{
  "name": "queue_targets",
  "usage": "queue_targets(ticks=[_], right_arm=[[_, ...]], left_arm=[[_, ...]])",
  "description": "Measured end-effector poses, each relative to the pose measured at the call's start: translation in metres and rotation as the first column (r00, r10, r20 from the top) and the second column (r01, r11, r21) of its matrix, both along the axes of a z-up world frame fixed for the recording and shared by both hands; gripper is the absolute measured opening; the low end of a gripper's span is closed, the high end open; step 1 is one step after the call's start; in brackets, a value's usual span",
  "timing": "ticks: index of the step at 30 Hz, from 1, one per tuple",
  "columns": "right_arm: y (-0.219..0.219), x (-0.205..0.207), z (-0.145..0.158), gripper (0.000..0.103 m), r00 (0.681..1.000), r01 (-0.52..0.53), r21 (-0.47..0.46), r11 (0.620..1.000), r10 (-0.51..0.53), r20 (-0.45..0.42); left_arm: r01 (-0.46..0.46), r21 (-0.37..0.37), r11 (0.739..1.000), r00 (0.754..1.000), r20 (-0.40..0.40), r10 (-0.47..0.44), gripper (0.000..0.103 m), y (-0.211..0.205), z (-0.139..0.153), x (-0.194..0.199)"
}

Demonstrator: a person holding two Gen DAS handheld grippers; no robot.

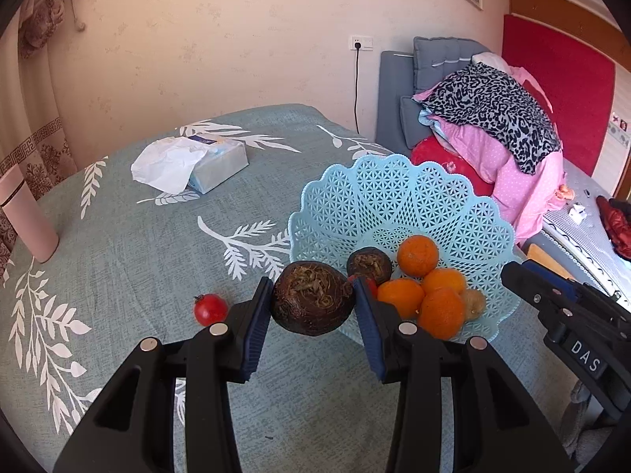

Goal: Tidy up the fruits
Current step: 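Lower the beet into the blue basket and open the left gripper, then move the left gripper to the yellow round fruit and grasp it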

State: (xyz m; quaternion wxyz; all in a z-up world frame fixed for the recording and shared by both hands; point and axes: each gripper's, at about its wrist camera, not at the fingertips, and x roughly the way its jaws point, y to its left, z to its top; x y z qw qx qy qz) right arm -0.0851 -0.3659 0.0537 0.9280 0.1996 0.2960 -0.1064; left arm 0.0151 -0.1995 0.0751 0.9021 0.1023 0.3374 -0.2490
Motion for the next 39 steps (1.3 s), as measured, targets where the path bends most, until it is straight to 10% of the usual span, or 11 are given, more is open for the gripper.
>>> queue_targets(ticks=[18, 39], right_arm=[[-0.001, 0.004, -0.003, 0.031, 1.0, 0.002, 0.016, 1.0, -0.002, -0.01], [0.004, 0.006, -0.004, 0.031, 1.0, -0.009, 0.018, 1.0, 0.009, -0.008]], left_arm=[[-0.027, -0.193, 0.981, 0.993, -0.12, 0.004, 0.06, 0.003, 0.004, 0.034], [-0.045, 0.048, 0.998, 0.999, 0.002, 0.045, 0.061, -0.013, -0.031, 0.02]])
